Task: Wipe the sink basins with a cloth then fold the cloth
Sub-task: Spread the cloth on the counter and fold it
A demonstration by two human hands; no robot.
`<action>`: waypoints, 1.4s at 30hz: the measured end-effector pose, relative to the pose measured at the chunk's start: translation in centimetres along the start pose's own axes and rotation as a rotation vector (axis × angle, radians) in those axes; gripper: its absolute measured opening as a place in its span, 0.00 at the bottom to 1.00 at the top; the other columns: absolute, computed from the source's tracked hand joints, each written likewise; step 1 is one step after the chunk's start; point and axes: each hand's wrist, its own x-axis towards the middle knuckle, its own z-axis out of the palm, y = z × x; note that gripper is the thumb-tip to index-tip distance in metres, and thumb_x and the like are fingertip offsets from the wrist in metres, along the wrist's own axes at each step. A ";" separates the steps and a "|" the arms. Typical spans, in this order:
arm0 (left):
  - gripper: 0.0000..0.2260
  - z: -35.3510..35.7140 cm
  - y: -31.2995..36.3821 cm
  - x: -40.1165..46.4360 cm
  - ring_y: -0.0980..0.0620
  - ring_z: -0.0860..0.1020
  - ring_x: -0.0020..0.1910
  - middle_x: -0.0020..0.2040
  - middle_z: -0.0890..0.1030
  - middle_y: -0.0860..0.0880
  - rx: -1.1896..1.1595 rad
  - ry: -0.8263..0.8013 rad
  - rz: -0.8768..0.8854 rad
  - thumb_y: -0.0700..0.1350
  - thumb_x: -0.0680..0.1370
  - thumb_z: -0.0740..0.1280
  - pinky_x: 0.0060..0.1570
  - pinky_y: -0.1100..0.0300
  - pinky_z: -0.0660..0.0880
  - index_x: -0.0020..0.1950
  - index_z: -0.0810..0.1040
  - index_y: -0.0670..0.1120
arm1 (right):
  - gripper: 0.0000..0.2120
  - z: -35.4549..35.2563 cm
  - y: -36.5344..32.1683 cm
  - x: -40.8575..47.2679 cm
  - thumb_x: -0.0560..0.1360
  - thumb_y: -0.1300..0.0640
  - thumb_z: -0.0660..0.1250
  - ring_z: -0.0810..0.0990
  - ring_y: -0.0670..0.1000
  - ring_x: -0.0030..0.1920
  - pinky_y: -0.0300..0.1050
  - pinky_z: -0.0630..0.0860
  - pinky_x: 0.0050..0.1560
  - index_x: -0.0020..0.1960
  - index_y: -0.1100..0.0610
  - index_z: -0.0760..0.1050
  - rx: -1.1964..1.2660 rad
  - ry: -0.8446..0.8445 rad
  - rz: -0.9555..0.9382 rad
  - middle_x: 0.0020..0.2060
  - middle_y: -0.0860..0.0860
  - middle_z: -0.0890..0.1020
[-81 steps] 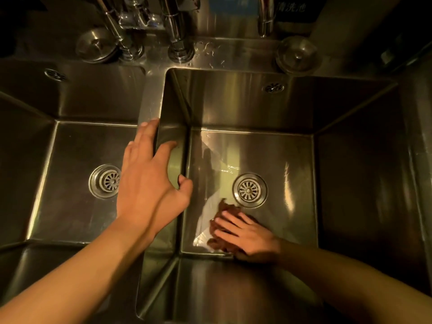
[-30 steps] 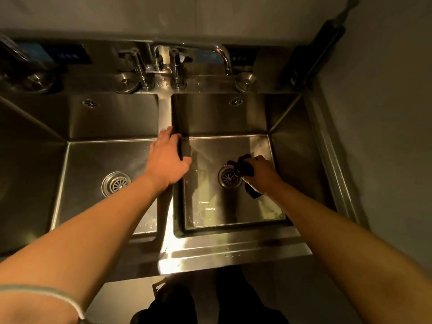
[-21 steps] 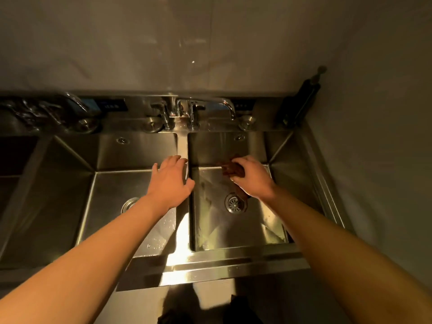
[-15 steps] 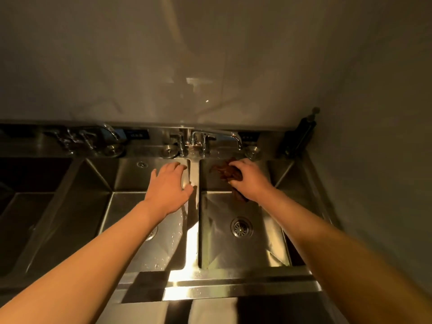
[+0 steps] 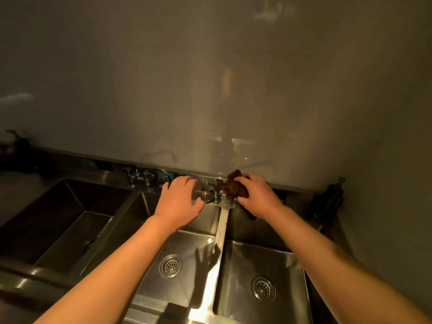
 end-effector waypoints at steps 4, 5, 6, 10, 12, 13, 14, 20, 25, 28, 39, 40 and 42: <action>0.27 -2.4 -0.8 -1.6 0.50 0.65 0.78 0.76 0.70 0.51 0.017 0.073 -0.068 0.57 0.80 0.63 0.78 0.40 0.61 0.78 0.69 0.50 | 0.29 -1.0 -2.6 1.6 0.75 0.50 0.70 0.69 0.52 0.68 0.51 0.70 0.69 0.75 0.45 0.68 -0.016 -0.020 -0.111 0.67 0.48 0.72; 0.27 -3.0 -1.2 -2.1 0.49 0.64 0.78 0.77 0.69 0.51 0.034 0.088 -0.086 0.57 0.80 0.63 0.78 0.39 0.61 0.78 0.68 0.50 | 0.29 -1.1 -3.6 2.2 0.75 0.50 0.70 0.69 0.52 0.68 0.51 0.70 0.69 0.75 0.45 0.68 -0.019 -0.023 -0.143 0.68 0.48 0.71; 0.27 -3.6 -1.8 -2.8 0.49 0.63 0.79 0.77 0.68 0.50 0.062 0.097 -0.099 0.57 0.80 0.63 0.79 0.38 0.60 0.79 0.67 0.50 | 0.28 -1.1 -4.6 2.8 0.76 0.50 0.70 0.69 0.52 0.68 0.52 0.71 0.69 0.75 0.44 0.68 -0.022 -0.026 -0.172 0.68 0.48 0.71; 0.28 -6.0 -4.6 -5.4 0.49 0.60 0.81 0.79 0.66 0.50 0.126 0.127 -0.170 0.57 0.81 0.63 0.80 0.38 0.56 0.79 0.66 0.50 | 0.28 -0.7 -9.8 5.0 0.75 0.51 0.71 0.70 0.55 0.67 0.53 0.70 0.69 0.74 0.46 0.69 -0.025 -0.029 -0.271 0.67 0.50 0.72; 0.28 -7.1 -6.6 -6.8 0.49 0.59 0.82 0.80 0.65 0.50 0.130 0.151 -0.221 0.57 0.81 0.63 0.80 0.38 0.56 0.80 0.65 0.51 | 0.28 0.0 -12.7 6.0 0.75 0.50 0.71 0.70 0.55 0.66 0.52 0.71 0.69 0.74 0.47 0.70 -0.020 -0.032 -0.317 0.66 0.50 0.73; 0.28 -7.6 -7.8 -7.6 0.49 0.59 0.82 0.80 0.65 0.50 0.129 0.159 -0.250 0.57 0.81 0.63 0.80 0.38 0.57 0.80 0.65 0.51 | 0.28 0.5 -14.2 6.4 0.75 0.50 0.71 0.70 0.54 0.66 0.52 0.71 0.69 0.74 0.47 0.70 -0.016 -0.038 -0.338 0.67 0.50 0.72; 0.28 -8.2 -9.1 -8.5 0.49 0.59 0.82 0.80 0.65 0.50 0.126 0.166 -0.278 0.57 0.81 0.63 0.80 0.38 0.57 0.80 0.65 0.51 | 0.28 1.1 -15.7 6.7 0.75 0.50 0.71 0.70 0.54 0.67 0.52 0.71 0.69 0.74 0.47 0.70 -0.013 -0.044 -0.359 0.67 0.49 0.72; 0.28 -12.0 -17.7 -12.9 0.50 0.60 0.81 0.80 0.65 0.50 0.163 0.177 -0.380 0.58 0.82 0.62 0.80 0.38 0.58 0.80 0.64 0.51 | 0.28 5.1 -25.6 8.6 0.76 0.49 0.70 0.70 0.53 0.67 0.51 0.71 0.69 0.74 0.46 0.69 -0.010 -0.086 -0.454 0.67 0.48 0.72; 0.28 -15.5 -25.8 -16.3 0.49 0.61 0.80 0.79 0.66 0.50 0.162 0.197 -0.449 0.58 0.80 0.62 0.79 0.37 0.58 0.79 0.67 0.51 | 0.28 8.0 -34.5 10.4 0.75 0.47 0.70 0.71 0.52 0.65 0.50 0.73 0.66 0.74 0.44 0.68 0.004 -0.090 -0.533 0.67 0.47 0.71; 0.28 -17.3 -30.2 -18.2 0.49 0.63 0.79 0.78 0.67 0.50 0.158 0.208 -0.479 0.59 0.79 0.62 0.78 0.38 0.59 0.78 0.68 0.52 | 0.29 9.2 -39.4 11.4 0.74 0.47 0.70 0.71 0.53 0.65 0.51 0.74 0.65 0.74 0.45 0.69 0.010 -0.082 -0.565 0.66 0.48 0.73; 0.29 -22.4 -43.4 -25.6 0.46 0.61 0.80 0.81 0.64 0.46 0.131 0.246 -0.569 0.57 0.81 0.63 0.80 0.42 0.54 0.80 0.65 0.49 | 0.30 15.6 -54.9 13.0 0.74 0.46 0.74 0.71 0.52 0.67 0.51 0.74 0.67 0.74 0.45 0.69 0.076 -0.120 -0.662 0.68 0.47 0.72; 0.29 -22.5 -44.3 -26.1 0.46 0.62 0.80 0.81 0.64 0.45 0.129 0.246 -0.579 0.57 0.81 0.63 0.80 0.44 0.54 0.81 0.65 0.48 | 0.30 16.1 -55.9 13.2 0.74 0.46 0.74 0.71 0.52 0.67 0.51 0.74 0.66 0.74 0.45 0.69 0.077 -0.123 -0.673 0.67 0.47 0.72; 0.30 -22.8 -46.1 -26.9 0.45 0.63 0.79 0.81 0.65 0.45 0.122 0.246 -0.608 0.57 0.81 0.63 0.79 0.47 0.55 0.81 0.65 0.47 | 0.30 17.2 -57.8 13.6 0.74 0.46 0.74 0.71 0.52 0.66 0.50 0.74 0.66 0.74 0.45 0.70 0.075 -0.133 -0.698 0.67 0.47 0.72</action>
